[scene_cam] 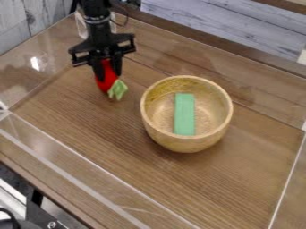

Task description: Move the red object to the left side of the table

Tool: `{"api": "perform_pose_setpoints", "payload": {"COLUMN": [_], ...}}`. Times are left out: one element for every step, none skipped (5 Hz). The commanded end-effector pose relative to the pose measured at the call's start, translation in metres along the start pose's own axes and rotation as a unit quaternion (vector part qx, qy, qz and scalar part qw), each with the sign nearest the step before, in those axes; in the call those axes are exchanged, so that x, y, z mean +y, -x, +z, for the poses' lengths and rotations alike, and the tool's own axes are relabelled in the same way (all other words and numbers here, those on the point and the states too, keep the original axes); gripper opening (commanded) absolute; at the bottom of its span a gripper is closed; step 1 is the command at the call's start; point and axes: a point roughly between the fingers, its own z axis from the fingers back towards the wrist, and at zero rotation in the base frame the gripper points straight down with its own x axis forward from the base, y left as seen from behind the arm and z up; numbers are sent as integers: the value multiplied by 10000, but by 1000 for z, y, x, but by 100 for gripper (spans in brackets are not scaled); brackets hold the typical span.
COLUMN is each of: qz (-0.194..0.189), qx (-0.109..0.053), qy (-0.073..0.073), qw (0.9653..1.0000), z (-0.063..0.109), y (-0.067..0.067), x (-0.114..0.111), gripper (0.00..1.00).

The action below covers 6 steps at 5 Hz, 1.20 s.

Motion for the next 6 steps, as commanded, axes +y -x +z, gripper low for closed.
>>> {"api": "perform_pose_setpoints", "payload": {"qz": [208, 515, 725, 825, 935, 1020], "qx": [-254, -138, 22, 170, 359, 567], "qy": [332, 347, 275, 193, 129, 81], "qw": [9989, 9980, 9970, 9963, 9949, 9931], "z": [37, 40, 34, 26, 19, 15], "y": [-19, -28, -30, -32, -33, -32], "x": [2, 12, 15, 15, 14, 13], "gripper": [0, 0, 0, 0, 0, 0]}}
